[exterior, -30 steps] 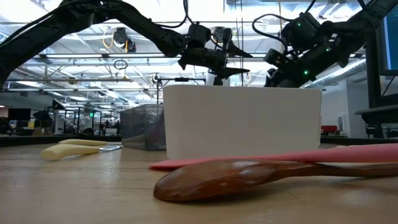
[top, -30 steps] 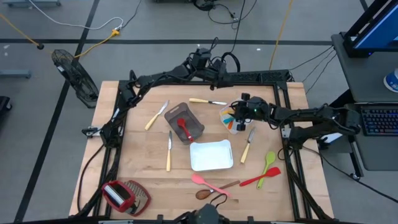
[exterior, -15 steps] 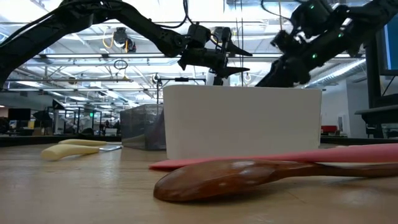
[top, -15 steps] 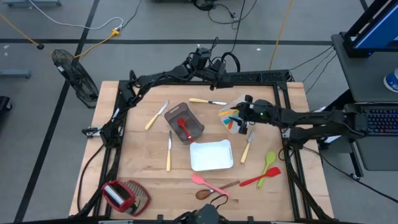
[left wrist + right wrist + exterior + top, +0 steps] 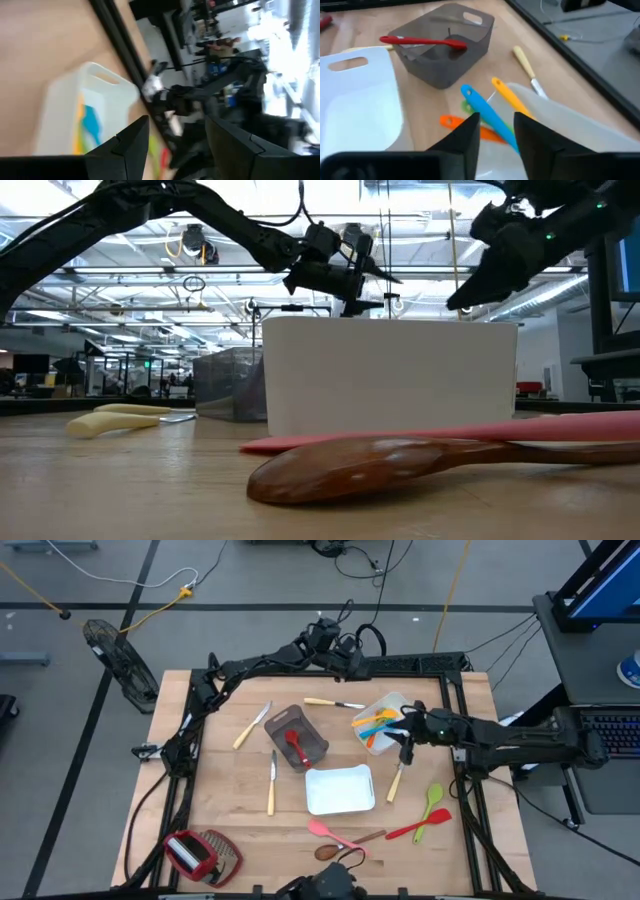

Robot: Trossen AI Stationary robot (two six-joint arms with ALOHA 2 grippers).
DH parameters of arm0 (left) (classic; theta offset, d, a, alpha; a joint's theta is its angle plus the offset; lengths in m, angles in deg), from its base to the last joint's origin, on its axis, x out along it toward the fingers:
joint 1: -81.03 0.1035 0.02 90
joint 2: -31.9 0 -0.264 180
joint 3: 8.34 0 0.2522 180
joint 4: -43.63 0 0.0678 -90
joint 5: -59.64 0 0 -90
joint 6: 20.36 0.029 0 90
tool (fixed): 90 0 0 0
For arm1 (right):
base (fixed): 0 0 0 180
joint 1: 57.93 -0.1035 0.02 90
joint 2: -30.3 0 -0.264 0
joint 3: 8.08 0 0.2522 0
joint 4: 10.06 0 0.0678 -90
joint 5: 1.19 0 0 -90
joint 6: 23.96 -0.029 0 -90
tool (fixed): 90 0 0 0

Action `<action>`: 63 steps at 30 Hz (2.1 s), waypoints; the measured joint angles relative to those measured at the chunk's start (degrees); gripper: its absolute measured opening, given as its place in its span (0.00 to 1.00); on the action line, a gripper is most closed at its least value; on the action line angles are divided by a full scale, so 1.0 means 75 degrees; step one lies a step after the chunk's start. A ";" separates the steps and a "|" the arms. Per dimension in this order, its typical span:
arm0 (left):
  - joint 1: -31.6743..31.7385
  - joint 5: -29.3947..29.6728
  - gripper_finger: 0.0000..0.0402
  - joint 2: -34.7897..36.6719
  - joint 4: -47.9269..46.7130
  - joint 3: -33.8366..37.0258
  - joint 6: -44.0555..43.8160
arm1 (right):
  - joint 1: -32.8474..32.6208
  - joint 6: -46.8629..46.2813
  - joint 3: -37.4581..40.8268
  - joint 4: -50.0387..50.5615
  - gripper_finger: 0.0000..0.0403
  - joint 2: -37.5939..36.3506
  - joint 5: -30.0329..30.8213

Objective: Pick & Place Kitchen Items
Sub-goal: Put the yellow table knife into the bottom white bin

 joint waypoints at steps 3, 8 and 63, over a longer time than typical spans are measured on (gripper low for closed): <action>0.0071 0.0099 0.49 0.0000 -0.0571 0.0000 0.1069 | -0.0140 -0.0320 0.0000 0.0270 0.17 -0.0323 -0.0012; 0.0073 0.0058 0.49 0.0081 -0.1460 0.0006 0.2424 | -0.0355 -0.0632 0.0003 0.0378 0.02 -0.0802 -0.0068; 0.1053 0.5018 0.49 0.6472 -0.8907 0.6211 0.2137 | -0.0395 -0.0907 0.0003 0.0711 0.00 -0.1540 -0.0641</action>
